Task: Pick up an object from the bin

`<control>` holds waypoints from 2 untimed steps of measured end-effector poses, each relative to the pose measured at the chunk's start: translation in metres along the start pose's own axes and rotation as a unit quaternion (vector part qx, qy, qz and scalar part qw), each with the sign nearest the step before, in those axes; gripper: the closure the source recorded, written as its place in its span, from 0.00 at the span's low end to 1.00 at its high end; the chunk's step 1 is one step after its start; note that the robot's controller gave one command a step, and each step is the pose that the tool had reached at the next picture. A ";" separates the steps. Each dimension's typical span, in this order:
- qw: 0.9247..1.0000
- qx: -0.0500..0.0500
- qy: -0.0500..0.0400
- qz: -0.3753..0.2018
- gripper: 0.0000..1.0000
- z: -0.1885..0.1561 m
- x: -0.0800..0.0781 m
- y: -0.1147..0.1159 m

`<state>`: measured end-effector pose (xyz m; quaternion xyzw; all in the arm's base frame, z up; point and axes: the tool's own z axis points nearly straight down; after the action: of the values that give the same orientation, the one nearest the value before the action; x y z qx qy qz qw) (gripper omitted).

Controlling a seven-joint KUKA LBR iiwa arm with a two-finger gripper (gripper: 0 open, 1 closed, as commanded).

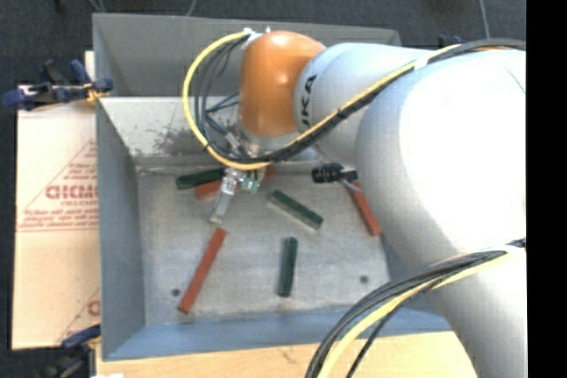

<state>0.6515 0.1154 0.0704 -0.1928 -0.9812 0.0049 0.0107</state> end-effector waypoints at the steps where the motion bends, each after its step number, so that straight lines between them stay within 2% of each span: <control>1: 0.999 0.002 -0.001 -0.036 0.00 0.001 0.010 0.022; 2: 0.999 -0.007 -0.014 -0.036 1.00 -0.004 0.005 0.026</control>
Offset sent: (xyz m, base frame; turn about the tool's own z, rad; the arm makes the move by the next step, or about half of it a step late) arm 0.0023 0.0287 -0.0004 -0.0772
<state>0.6572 0.1411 0.0746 -0.1570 -0.9876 0.0006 -0.0038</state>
